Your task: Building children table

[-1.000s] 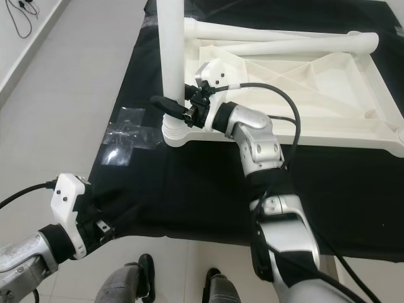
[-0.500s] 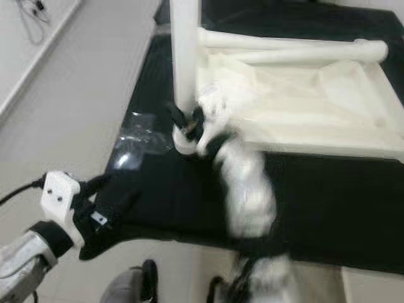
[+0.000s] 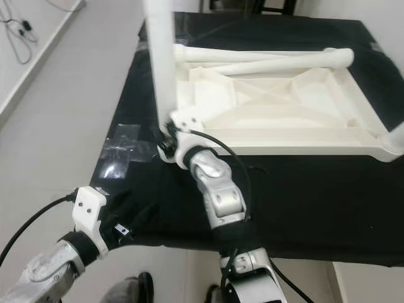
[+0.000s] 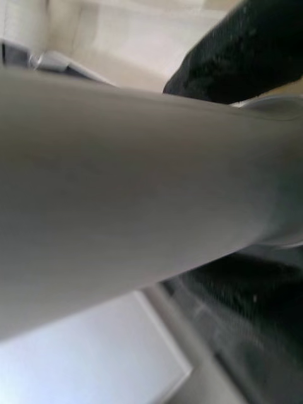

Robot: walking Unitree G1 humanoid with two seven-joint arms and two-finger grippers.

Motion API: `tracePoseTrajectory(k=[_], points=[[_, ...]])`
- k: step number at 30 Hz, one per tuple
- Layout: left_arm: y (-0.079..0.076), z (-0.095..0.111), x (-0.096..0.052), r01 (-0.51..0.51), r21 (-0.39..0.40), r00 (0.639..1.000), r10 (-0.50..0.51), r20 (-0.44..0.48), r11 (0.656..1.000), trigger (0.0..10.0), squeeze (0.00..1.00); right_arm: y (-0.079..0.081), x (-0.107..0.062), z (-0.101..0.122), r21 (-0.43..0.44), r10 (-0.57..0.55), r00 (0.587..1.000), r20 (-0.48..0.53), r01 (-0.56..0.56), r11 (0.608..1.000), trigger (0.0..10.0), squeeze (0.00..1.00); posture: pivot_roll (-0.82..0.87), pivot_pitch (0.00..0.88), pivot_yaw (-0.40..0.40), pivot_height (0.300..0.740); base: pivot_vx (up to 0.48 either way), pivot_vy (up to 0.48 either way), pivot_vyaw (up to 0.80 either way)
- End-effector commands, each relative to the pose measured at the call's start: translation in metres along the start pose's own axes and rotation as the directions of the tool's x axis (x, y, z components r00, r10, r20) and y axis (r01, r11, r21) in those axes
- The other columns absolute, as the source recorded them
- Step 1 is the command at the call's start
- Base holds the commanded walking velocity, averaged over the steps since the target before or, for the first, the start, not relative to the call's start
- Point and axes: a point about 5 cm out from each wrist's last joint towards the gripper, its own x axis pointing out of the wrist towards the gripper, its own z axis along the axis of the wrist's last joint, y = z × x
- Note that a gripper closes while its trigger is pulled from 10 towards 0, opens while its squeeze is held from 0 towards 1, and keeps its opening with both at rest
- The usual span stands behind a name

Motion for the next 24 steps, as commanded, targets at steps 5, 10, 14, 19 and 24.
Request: tracePoseTrajectory(k=[5, 10, 14, 19, 24], points=[[0.001, -0.005, 0.008, 0.017, 0.030, 1.000, -0.017, 0.002, 0.999, 10.0, 0.00, -0.005, 0.007, 0.035, -0.053, 0.245, 0.962, 0.125, -0.240, 0.969, 10.0, 0.00, 0.17, 0.162, -0.011, 0.740, 0.000, 0.000, 0.00], [0.002, -0.006, 0.013, 0.021, 0.040, 1.000, -0.022, 0.014, 0.999, 10.0, 0.00, -0.005, 0.010, 0.040, -0.072, 0.381, 0.916, 0.124, -0.375, 0.924, 10.0, 0.00, 0.18, 0.161, -0.015, 0.740, 0.000, 0.000, 0.00], [0.002, -0.007, 0.018, 0.011, 0.049, 0.999, -0.012, 0.029, 0.999, 10.0, 0.00, -0.006, 0.013, 0.040, -0.070, 0.464, 0.877, 0.126, -0.459, 0.886, 0.0, 0.00, 0.18, 0.163, -0.023, 0.740, 0.000, 0.000, 0.00], [0.004, -0.007, 0.020, 0.003, 0.046, 0.999, -0.004, 0.036, 0.999, 10.0, 0.00, -0.009, 0.015, 0.039, -0.069, 0.477, 0.870, 0.121, -0.472, 0.879, 0.0, 0.00, 0.17, 0.162, -0.020, 0.740, 0.000, 0.000, 0.00], [0.006, -0.009, 0.023, -0.002, 0.048, 0.999, 0.000, 0.045, 0.999, 10.0, 0.00, -0.035, 0.012, 0.033, -0.085, 0.364, 0.927, 0.089, -0.357, 0.930, 0.0, 0.00, 0.16, 0.164, -0.020, 0.740, 0.000, 0.000, 0.00]])
